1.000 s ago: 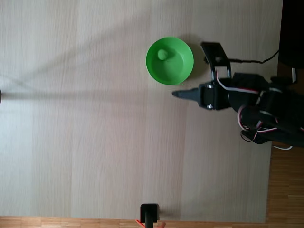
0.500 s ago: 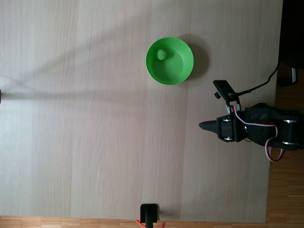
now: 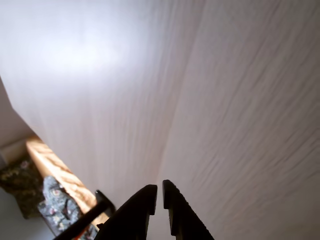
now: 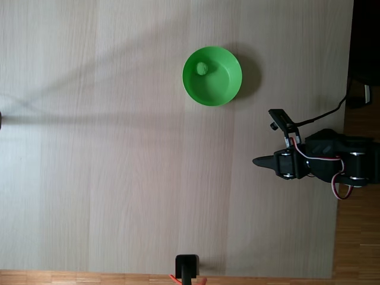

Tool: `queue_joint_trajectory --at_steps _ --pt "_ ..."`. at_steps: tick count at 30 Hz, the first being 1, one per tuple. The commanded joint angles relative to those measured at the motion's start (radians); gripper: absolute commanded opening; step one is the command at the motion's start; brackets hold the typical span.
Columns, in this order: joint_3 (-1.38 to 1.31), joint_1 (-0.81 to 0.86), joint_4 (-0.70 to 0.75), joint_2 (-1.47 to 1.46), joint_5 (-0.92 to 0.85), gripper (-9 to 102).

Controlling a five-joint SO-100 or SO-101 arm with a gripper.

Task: Grasp a green pompom and put it in the green bowl.

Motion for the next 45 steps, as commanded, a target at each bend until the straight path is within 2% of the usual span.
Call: queue_joint_trajectory --at_steps 1,7,21,45 --pt "-0.015 -0.003 0.028 0.02 -0.002 0" --pt "-0.009 -0.003 0.074 0.132 -0.009 0" --pt "-0.006 -0.002 0.077 0.279 -0.009 0" --pt "0.167 -0.014 0.075 0.285 -0.008 0"
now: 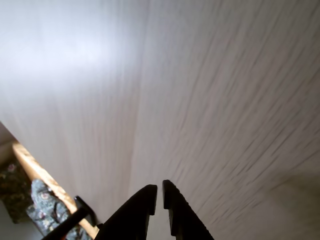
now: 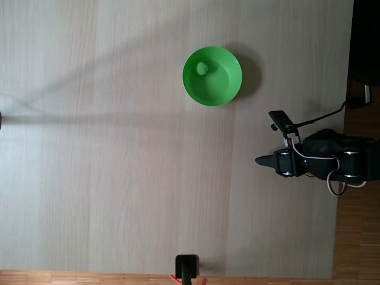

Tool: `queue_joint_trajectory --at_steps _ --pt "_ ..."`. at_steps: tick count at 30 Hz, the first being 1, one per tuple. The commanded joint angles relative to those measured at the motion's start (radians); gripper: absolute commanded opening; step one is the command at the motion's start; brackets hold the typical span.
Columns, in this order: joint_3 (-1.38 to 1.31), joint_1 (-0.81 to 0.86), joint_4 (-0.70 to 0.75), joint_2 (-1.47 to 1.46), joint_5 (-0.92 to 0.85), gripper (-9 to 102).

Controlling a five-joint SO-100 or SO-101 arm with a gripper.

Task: Grasp a green pompom and put it in the green bowl.

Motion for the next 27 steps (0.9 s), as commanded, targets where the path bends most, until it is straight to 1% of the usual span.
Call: queue_joint_trajectory --at_steps 1,27 --pt "-0.009 -0.011 -0.002 0.058 -0.005 0" --pt "-0.009 0.002 -0.006 0.058 -0.005 0"
